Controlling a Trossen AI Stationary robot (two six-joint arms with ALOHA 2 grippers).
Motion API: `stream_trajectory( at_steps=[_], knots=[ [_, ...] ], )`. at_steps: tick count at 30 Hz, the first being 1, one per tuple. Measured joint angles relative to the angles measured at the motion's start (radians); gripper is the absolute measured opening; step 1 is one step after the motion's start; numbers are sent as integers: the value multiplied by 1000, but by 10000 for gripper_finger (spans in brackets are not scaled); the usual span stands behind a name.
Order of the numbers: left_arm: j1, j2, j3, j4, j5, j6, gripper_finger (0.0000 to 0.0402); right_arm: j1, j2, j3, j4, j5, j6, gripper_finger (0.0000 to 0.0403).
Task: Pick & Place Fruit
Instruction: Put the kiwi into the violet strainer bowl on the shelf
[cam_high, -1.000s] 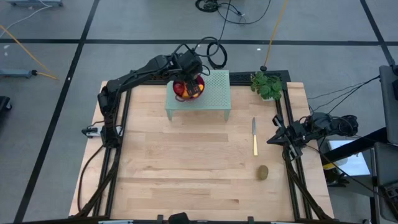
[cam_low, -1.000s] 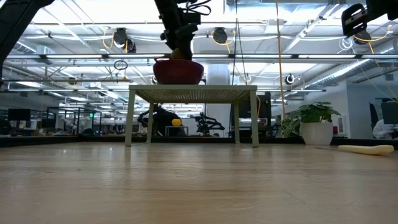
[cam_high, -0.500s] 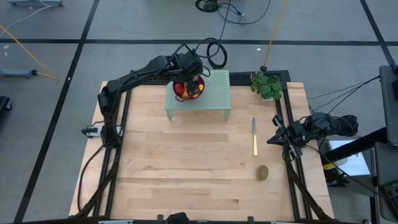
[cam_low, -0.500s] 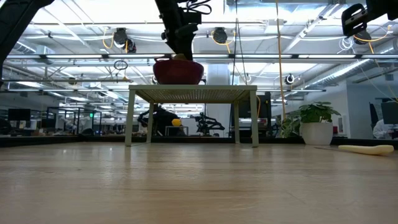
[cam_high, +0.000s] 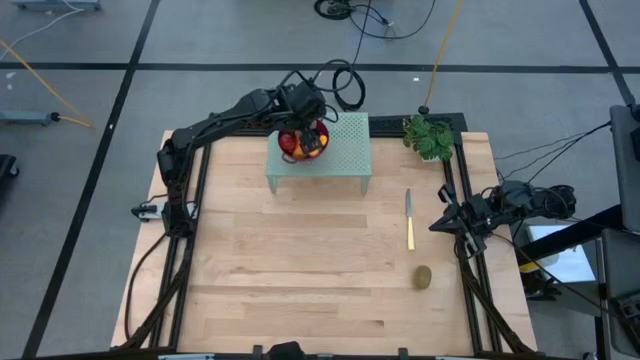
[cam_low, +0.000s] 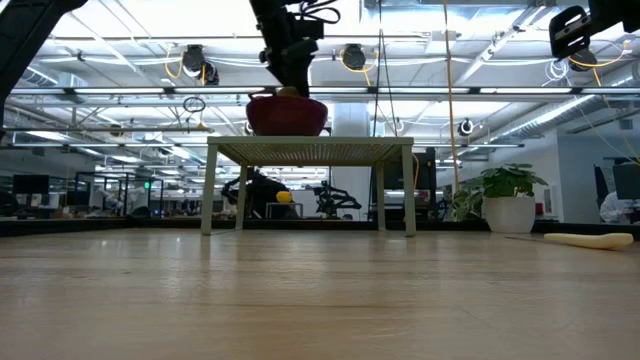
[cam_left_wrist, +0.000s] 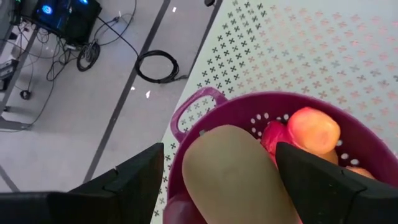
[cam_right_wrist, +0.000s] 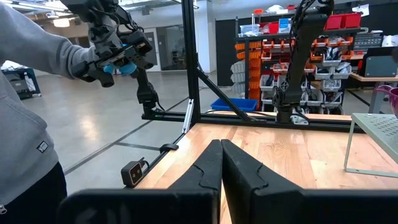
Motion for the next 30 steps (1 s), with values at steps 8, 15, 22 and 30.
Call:
stream_trajectory(
  at_steps=[8, 15, 22, 30],
  knots=[
    [0, 0, 0, 57, 7, 14, 308, 0, 0, 0, 0, 0, 0, 0],
    [-2, -7, 0, 70, 4, 15, 308, 0, 0, 0, 0, 0, 0, 0],
    [-6, -40, 0, 118, 7, 13, 308, 0, 0, 0, -1, 0, 0, 0],
    [-14, -56, 0, 118, 1, 6, 308, 0, 0, 0, -2, 0, 0, 0]
  ],
)
